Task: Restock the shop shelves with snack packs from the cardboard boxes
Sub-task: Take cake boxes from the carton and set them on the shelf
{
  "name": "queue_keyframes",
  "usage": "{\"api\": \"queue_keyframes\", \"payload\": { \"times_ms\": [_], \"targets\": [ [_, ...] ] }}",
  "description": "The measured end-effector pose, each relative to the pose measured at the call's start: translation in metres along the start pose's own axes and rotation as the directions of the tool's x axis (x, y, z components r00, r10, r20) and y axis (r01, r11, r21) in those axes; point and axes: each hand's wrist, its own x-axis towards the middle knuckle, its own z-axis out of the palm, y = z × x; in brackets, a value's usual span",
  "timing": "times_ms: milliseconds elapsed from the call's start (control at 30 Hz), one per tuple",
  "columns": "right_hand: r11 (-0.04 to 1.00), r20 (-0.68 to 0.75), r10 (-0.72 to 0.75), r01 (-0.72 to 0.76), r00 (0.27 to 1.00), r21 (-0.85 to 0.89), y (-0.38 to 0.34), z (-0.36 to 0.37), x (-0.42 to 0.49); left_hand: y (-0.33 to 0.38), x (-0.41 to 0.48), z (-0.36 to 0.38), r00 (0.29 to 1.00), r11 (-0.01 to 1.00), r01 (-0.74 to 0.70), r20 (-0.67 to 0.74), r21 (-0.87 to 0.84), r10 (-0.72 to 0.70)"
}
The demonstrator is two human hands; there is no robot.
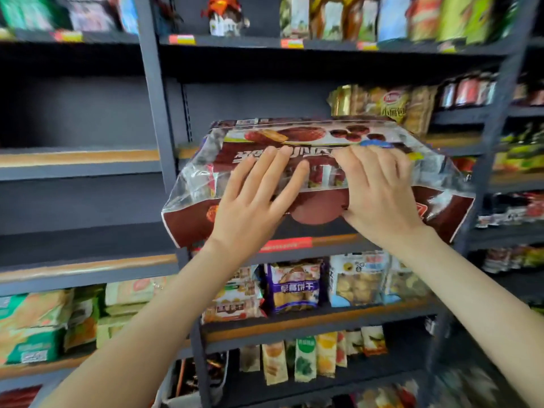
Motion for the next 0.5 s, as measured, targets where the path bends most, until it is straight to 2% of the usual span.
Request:
{"api": "queue_keyframes", "payload": {
  "times_ms": [200,500],
  "targets": [
    [0.997,-0.102,-0.054,0.048,0.993,-0.058,0.067,0.029,0.0,0.025,0.042,0.035,0.998,0.997,-0.024,-0.049,0.079,0.028],
    [0.999,-0.12,-0.025,0.028,0.992,0.025,0.089,0.102,0.02,-0.001,0.057,0.093,0.995,0.979,-0.097,-0.002,0.177,0.099]
  ]
}}
